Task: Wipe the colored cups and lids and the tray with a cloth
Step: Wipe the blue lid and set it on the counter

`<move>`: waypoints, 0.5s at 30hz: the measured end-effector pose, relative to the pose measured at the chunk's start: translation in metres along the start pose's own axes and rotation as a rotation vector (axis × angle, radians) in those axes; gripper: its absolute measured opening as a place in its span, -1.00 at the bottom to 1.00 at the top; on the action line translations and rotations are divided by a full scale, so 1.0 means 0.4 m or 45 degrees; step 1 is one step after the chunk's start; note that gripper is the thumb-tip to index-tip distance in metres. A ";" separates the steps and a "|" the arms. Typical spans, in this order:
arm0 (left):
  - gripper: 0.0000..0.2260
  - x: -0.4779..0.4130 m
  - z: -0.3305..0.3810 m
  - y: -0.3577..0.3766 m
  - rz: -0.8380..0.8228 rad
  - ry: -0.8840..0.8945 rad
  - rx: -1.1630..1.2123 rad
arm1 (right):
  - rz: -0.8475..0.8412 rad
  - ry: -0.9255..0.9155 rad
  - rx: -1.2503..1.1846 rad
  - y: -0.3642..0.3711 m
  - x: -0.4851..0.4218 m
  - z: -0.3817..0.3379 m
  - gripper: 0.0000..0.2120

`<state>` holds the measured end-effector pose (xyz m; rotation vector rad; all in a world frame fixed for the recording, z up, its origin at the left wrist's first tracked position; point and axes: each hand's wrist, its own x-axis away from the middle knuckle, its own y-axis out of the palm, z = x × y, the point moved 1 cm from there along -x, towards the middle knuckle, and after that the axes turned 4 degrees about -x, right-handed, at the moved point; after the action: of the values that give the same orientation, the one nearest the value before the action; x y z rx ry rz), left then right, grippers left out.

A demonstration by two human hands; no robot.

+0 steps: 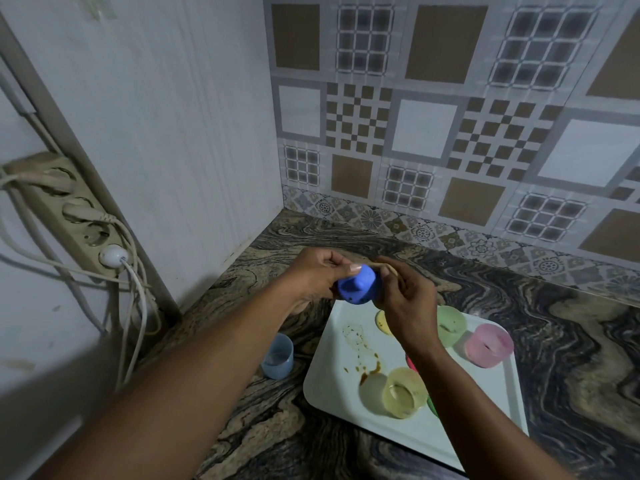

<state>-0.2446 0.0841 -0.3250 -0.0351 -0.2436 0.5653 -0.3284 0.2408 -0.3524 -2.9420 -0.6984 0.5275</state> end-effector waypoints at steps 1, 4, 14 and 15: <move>-0.90 0.000 0.000 -0.004 0.021 -0.011 0.012 | 0.056 0.013 -0.010 -0.006 -0.004 0.001 -0.81; -0.93 0.001 0.001 -0.016 0.051 -0.059 0.084 | 0.017 -0.111 0.086 -0.010 -0.006 -0.010 -0.78; -0.91 0.001 -0.054 -0.007 0.194 -0.068 0.241 | -0.304 -0.493 0.433 0.010 0.089 0.023 -0.60; -0.91 -0.002 -0.059 -0.007 0.228 -0.080 0.311 | -0.332 -0.486 0.424 0.007 0.092 0.025 -0.59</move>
<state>-0.2381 0.0820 -0.3479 0.1996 -0.2328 0.7717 -0.2998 0.2548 -0.3736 -2.4181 -0.9085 1.0729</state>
